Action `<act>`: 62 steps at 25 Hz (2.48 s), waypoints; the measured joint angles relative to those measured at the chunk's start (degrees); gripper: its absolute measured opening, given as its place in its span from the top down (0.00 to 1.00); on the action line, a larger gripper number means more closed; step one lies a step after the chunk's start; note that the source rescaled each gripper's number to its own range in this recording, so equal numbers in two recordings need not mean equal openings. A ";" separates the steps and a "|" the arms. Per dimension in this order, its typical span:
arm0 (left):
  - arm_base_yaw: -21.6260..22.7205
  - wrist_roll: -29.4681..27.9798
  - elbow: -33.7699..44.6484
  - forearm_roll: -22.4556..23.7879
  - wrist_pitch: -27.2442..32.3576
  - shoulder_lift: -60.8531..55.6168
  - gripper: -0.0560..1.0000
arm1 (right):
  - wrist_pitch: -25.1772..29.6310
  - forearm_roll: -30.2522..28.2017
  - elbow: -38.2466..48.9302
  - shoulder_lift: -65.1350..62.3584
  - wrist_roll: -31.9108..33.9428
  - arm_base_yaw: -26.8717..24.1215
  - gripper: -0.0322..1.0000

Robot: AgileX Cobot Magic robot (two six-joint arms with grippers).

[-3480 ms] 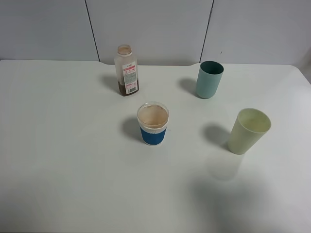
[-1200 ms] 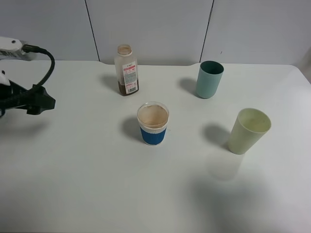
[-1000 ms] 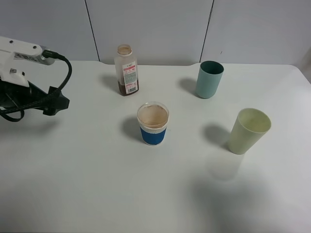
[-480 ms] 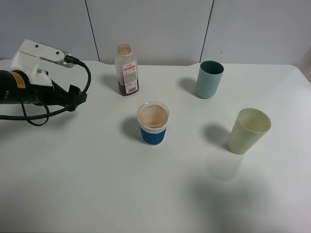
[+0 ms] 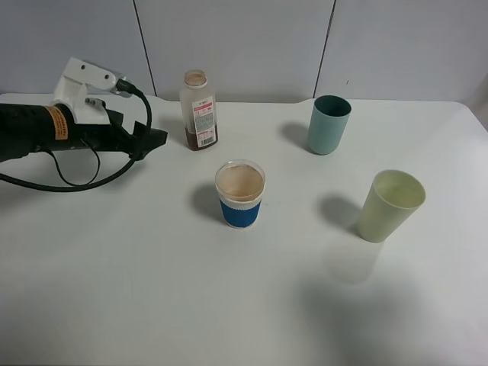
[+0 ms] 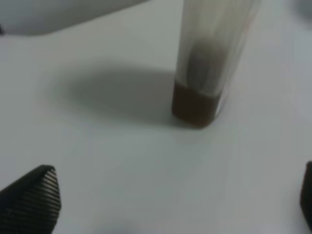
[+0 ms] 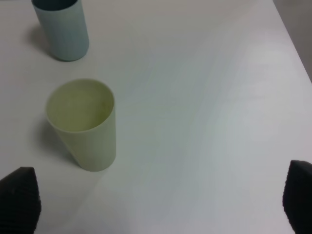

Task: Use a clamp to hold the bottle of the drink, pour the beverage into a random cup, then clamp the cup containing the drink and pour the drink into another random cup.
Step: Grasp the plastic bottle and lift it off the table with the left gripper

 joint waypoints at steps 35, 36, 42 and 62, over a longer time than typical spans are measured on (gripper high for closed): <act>-1.81 2.20 -27.53 5.28 -15.55 30.75 0.00 | 0.00 0.00 0.00 0.00 0.00 0.00 0.00; -2.22 2.20 -28.03 5.32 -15.74 31.29 0.00 | 0.00 0.00 0.00 0.00 0.00 0.00 0.00; -4.13 1.77 -31.20 5.04 -16.06 33.44 0.00 | 0.00 0.00 0.00 0.00 0.00 0.00 0.00; -4.48 -2.92 -32.97 4.08 -15.47 34.11 0.93 | 0.00 0.00 0.00 0.00 0.00 0.00 0.00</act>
